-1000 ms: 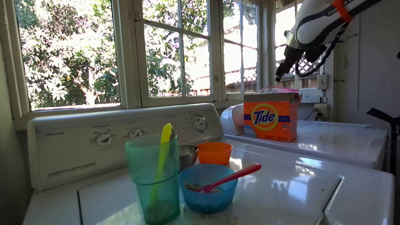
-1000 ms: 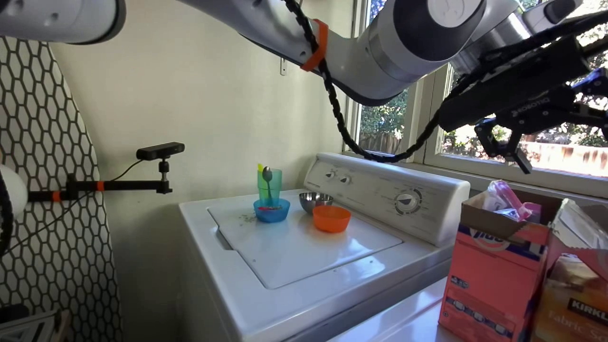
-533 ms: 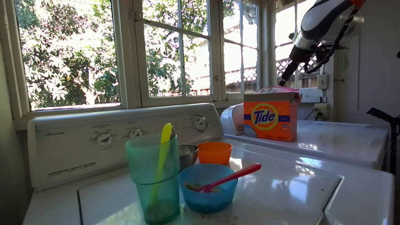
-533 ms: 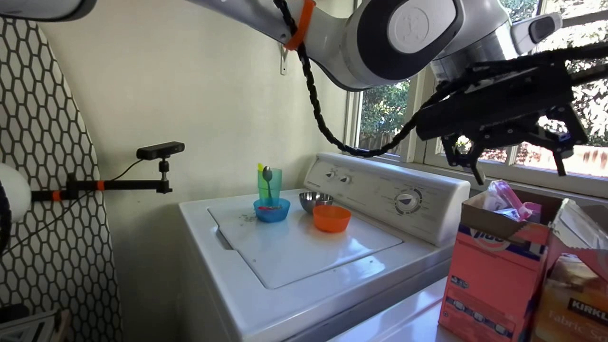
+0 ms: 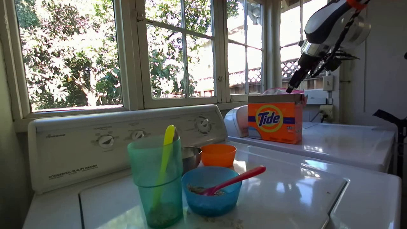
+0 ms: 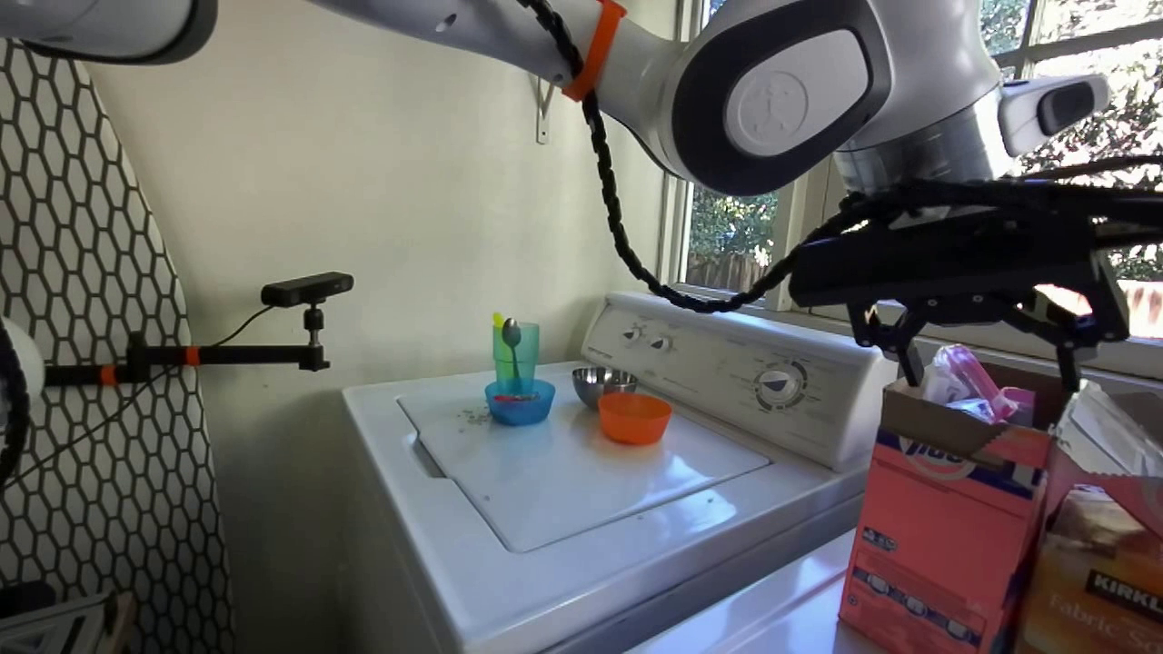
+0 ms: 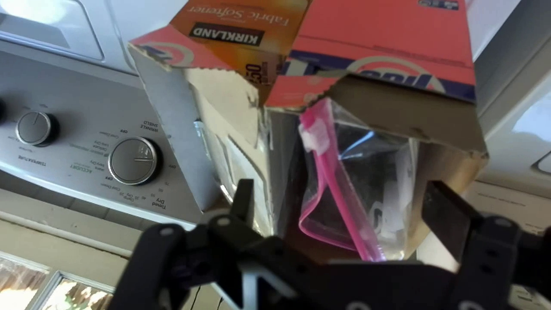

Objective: Remove the plastic bag in the box, then put it down

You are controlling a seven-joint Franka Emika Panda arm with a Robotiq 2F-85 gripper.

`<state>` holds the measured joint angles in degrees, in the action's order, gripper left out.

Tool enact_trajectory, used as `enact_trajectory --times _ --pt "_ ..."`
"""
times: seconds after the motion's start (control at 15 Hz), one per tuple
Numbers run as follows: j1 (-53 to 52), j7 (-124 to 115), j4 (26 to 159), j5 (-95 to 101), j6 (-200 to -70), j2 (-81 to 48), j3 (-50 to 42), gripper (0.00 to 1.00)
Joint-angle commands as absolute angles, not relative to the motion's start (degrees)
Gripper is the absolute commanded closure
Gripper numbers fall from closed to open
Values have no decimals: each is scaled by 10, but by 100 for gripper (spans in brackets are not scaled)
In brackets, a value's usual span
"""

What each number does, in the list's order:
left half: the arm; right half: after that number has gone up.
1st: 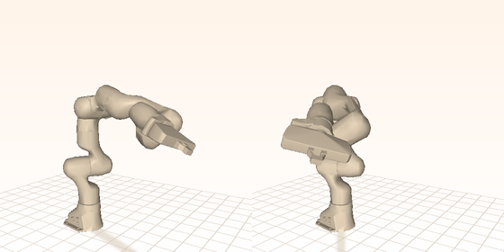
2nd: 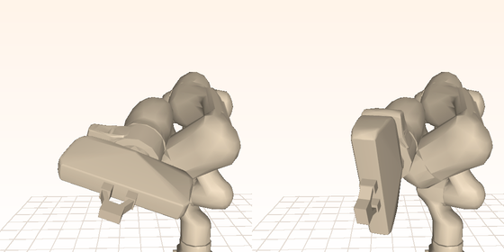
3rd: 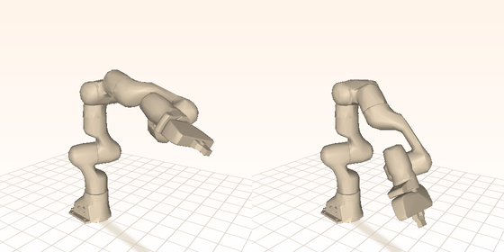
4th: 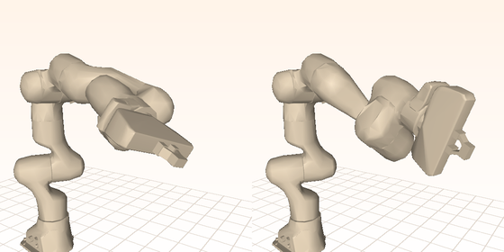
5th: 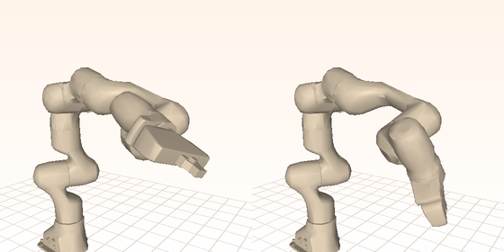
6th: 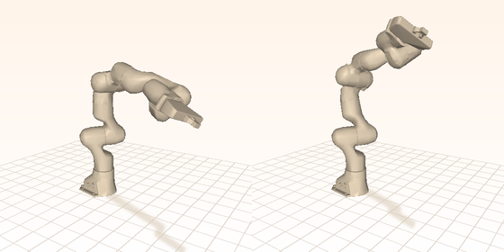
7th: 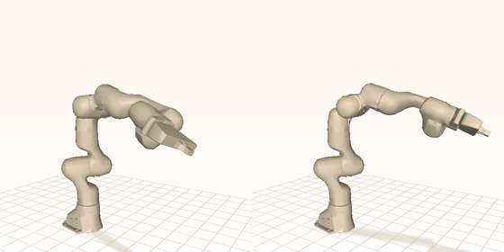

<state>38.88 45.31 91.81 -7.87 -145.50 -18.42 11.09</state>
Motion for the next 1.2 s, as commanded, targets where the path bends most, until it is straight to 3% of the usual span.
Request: enact_trajectory --times 0.0,0.67,0.8,0.87,0.93,1.13 --pt "339 468 932 -117 -1451 -172 60 0" --pt "257 422 931 -109 -1436 -189 -24 0" --pt "250 405 927 -105 -1427 -197 -33 7" --pt "246 395 925 -103 -1424 -199 -37 20" --pt "244 384 922 -102 -1419 -202 -39 21" --pt "237 360 917 -101 -1414 -205 -44 50"
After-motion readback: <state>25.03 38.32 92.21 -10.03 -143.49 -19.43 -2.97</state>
